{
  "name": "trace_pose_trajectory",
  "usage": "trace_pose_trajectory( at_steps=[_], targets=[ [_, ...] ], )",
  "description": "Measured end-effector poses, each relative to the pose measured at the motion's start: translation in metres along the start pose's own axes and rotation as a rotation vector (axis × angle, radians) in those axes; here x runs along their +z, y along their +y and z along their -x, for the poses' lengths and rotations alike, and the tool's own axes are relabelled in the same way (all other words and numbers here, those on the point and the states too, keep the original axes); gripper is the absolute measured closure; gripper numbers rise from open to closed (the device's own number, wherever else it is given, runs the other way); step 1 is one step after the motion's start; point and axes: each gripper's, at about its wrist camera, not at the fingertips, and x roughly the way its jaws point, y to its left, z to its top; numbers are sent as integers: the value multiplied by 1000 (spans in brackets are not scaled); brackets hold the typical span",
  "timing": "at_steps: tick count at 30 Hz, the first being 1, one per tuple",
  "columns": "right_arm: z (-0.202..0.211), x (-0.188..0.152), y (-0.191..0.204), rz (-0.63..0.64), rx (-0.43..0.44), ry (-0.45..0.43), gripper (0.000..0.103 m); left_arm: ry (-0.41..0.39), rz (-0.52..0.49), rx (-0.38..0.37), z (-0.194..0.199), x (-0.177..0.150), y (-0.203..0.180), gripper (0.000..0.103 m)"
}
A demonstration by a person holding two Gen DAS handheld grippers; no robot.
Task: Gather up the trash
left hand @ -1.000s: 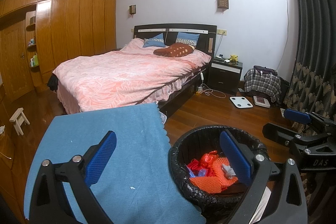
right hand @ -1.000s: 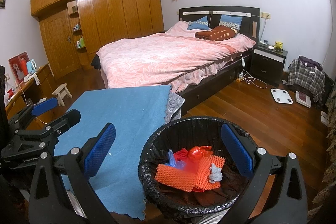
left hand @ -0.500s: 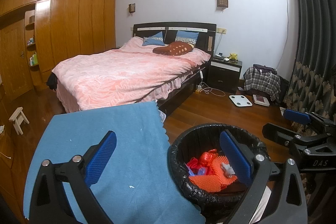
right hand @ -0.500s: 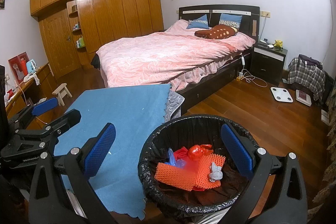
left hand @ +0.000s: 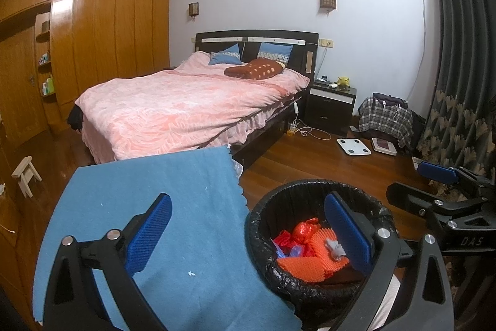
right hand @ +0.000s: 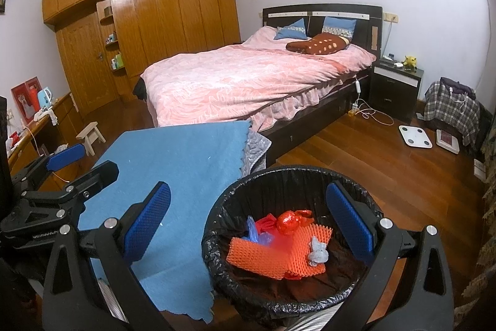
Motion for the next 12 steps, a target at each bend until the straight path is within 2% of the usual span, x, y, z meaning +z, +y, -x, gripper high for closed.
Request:
trace_pose_trajectory(
  at_steps=[12],
  targets=[
    [0, -1, -1, -3, 2, 4, 5, 13, 4, -3, -3, -2, 2, 6]
  ],
)
